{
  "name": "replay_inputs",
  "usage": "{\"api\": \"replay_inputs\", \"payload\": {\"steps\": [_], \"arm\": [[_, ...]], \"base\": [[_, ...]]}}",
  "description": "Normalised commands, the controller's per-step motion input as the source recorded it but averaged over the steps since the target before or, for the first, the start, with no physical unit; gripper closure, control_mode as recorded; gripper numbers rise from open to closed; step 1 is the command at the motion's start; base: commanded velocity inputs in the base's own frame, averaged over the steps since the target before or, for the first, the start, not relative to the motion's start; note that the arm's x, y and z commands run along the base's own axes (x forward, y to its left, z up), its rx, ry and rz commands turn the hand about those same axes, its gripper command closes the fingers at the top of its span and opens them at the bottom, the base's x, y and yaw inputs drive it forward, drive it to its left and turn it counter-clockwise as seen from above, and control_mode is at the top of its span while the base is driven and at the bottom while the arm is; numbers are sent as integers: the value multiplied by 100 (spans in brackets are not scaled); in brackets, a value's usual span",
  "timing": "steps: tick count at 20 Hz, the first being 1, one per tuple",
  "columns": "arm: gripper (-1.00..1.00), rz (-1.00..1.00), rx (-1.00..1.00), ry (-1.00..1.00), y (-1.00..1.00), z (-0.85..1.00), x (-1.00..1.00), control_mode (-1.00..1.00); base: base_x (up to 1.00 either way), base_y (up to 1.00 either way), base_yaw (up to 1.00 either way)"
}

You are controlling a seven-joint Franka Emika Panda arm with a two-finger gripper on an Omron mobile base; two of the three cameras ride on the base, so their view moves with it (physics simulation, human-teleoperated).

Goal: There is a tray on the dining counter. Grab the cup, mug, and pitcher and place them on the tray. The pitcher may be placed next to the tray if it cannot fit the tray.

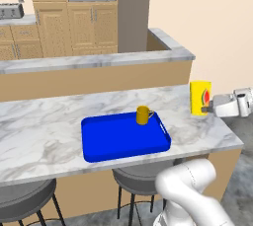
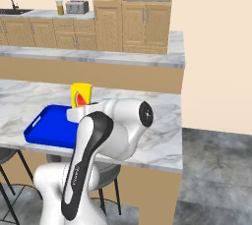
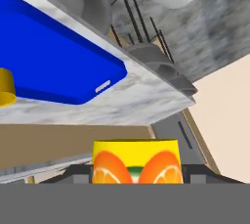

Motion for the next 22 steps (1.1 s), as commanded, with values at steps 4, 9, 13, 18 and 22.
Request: {"api": "replay_inputs", "payload": {"steps": [4, 9, 13, 18, 22], "arm": [[100, -4, -5, -10, 41, 1, -17, -100], [100, 0, 0, -4, 2, 0, 0, -100], [100, 0, 0, 0, 0, 0, 0, 100], [100, 0, 0, 0, 0, 0, 0, 100], [100, 0, 0, 0, 0, 0, 0, 100]], "base": [[0, 0, 0], [0, 0, 0], [0, 4, 0], [-12, 40, -8], [-32, 33, -14]]}}
